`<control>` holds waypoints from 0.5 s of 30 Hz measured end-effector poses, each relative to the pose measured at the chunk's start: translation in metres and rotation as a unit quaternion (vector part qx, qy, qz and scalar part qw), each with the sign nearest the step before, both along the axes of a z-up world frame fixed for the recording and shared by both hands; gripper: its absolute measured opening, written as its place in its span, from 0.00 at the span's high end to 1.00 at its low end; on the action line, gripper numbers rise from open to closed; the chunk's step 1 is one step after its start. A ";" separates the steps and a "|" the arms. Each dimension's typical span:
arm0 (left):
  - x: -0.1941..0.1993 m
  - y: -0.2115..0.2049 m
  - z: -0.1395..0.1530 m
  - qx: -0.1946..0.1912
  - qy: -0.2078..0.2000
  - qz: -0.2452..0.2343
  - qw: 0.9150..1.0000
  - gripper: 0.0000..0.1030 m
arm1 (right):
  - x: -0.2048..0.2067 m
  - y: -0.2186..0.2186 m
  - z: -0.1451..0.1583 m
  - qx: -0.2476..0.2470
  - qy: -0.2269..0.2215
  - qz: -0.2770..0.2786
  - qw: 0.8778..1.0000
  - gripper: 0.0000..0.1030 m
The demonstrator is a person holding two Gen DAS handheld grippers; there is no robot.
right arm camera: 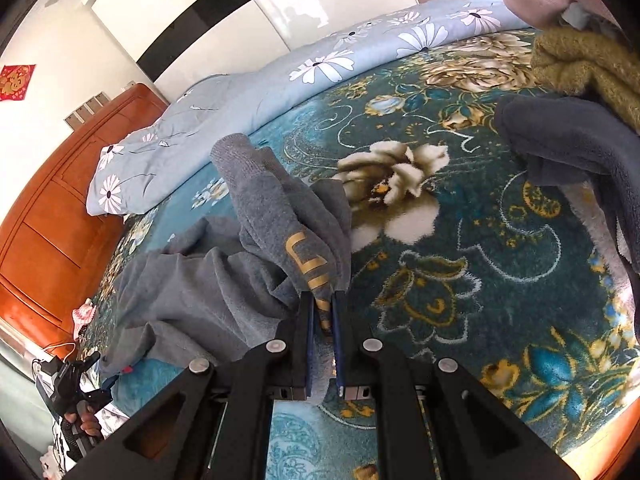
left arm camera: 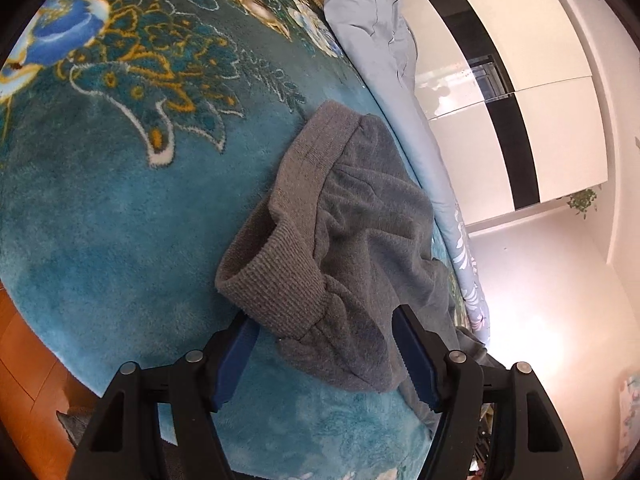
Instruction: Fold clothes
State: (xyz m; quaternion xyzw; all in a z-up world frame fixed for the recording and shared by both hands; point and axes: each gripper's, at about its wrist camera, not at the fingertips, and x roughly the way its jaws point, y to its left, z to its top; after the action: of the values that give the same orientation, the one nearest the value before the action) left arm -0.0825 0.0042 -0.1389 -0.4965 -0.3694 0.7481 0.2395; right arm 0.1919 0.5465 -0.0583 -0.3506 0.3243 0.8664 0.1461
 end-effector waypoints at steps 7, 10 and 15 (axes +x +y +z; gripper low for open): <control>-0.019 0.001 0.017 -0.025 0.025 -0.001 0.999 0.79 | -0.005 0.002 0.015 -0.019 0.022 0.009 1.000 0.93; -0.049 0.001 0.052 -0.016 0.056 -0.004 0.998 0.81 | -0.018 0.007 0.038 -0.030 0.057 0.021 0.998 0.95; -0.114 0.010 0.126 -0.003 0.118 -0.012 0.993 0.81 | -0.064 0.022 0.098 -0.017 0.121 0.034 0.992 0.97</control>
State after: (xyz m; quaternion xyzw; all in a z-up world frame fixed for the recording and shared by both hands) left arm -0.1964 0.0144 -0.0132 -0.4098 -0.3306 0.7997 0.2885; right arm 0.1276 0.5690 0.0398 -0.2561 0.3420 0.9014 0.0703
